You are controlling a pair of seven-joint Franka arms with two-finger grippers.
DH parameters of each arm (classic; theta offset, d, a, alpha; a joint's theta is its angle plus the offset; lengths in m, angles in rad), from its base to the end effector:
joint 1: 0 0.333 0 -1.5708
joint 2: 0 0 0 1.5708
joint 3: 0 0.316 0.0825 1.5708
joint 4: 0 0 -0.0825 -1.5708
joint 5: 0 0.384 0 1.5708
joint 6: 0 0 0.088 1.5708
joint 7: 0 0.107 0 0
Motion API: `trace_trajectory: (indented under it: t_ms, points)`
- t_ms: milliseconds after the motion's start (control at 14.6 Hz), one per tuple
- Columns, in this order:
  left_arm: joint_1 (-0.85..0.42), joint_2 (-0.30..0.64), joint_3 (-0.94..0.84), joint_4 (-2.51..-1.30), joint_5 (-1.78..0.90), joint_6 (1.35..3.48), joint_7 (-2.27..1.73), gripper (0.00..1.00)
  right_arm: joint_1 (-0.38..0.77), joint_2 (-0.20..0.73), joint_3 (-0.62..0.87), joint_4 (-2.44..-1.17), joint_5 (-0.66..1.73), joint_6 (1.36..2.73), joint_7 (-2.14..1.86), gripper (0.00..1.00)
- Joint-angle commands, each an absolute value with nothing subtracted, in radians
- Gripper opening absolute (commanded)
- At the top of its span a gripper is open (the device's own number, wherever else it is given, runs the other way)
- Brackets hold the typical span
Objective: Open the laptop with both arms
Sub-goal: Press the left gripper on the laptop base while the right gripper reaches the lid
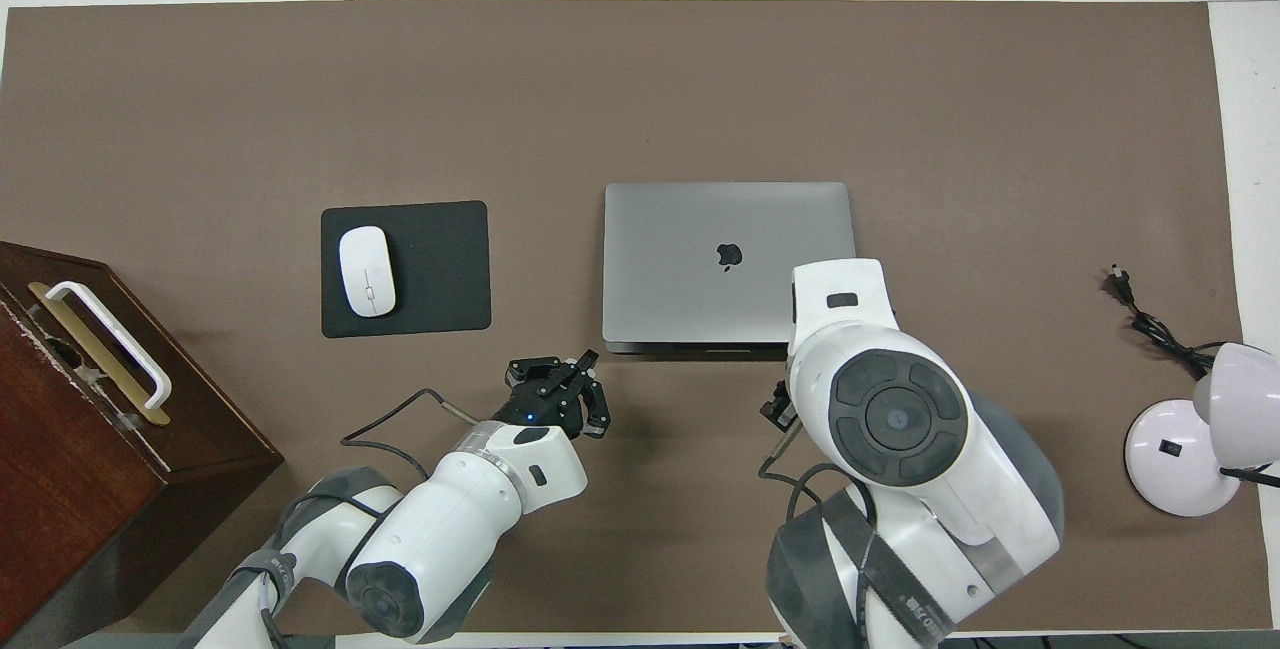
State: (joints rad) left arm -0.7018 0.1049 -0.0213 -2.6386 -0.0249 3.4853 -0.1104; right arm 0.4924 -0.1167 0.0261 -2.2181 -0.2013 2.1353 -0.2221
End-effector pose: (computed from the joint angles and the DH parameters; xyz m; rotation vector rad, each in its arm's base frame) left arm 0.3597 -0.3136 0.2972 2.5669 -0.7730 0.9516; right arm 0.4473 0.2455 0.4301 2.7106 1.2196 0.0879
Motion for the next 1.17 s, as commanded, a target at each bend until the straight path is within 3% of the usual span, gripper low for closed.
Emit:
trace_trajectory:
  t_ms: [0, 1099]
  points:
    - [-0.721, 0.167, -0.009, -2.580, -0.028, 3.502, -0.123, 0.00, 0.497, -0.140, 0.021, -2.278, -0.225, 2.183, -0.225, 1.00]
    - [-0.710, 0.238, -0.005, -2.517, -0.005, 3.504, -0.110, 0.00, 0.540, -0.087, 0.021, -2.347, -0.279, 2.290, -0.127, 1.00]
